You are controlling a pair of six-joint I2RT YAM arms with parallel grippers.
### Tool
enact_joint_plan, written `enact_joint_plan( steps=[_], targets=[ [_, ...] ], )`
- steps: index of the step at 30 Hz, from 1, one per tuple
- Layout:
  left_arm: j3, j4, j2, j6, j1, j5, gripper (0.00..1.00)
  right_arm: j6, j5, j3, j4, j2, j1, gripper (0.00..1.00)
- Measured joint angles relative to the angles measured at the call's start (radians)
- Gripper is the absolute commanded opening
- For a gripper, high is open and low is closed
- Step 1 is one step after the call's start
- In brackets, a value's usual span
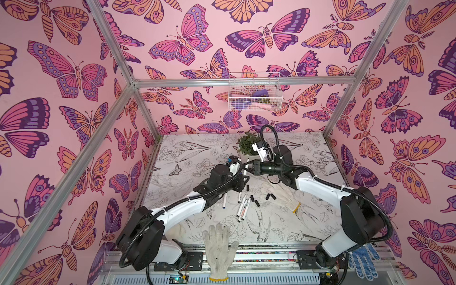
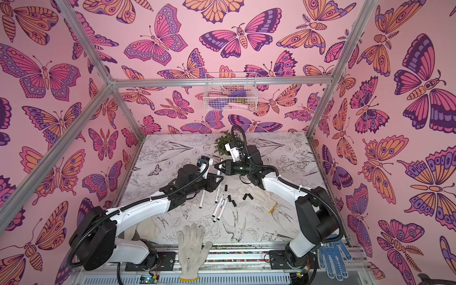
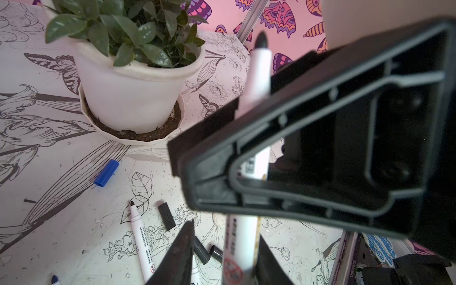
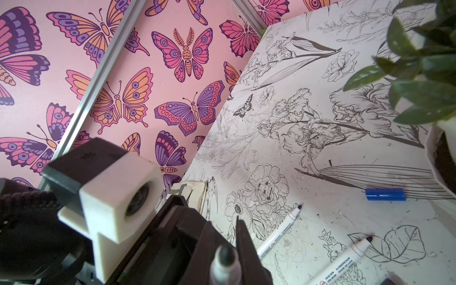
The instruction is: Insert the pens into the pen caps
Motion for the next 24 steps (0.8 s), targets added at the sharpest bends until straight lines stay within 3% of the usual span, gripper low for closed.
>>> enact_joint_plan(
  steps=[4, 7, 11, 13, 19, 24],
  targets=[
    [0.002, 0.013, 0.004, -0.002, -0.01, 0.017, 0.03, 0.0, 0.006, 0.0, -0.008, 0.0, 0.0, 0.0],
    [0.002, 0.012, 0.006, -0.003, -0.01, 0.021, 0.0, 0.0, 0.008, 0.0, -0.015, 0.0, 0.0, 0.03],
    [0.001, 0.012, 0.006, -0.028, -0.014, -0.01, 0.0, -0.006, 0.028, 0.0, -0.029, -0.006, 0.0, 0.53],
    [-0.003, 0.006, 0.005, -0.056, -0.009, -0.071, 0.0, -0.02, 0.057, -0.002, -0.057, -0.029, -0.002, 0.62],
    [-0.042, -0.069, -0.01, -0.134, 0.021, -0.247, 0.0, -0.002, 0.227, -0.031, -0.094, -0.185, -0.077, 0.62],
    [-0.112, -0.119, -0.036, -0.194, 0.042, -0.342, 0.0, -0.063, 0.367, -0.032, -0.249, -0.247, -0.078, 0.57]
  ],
)
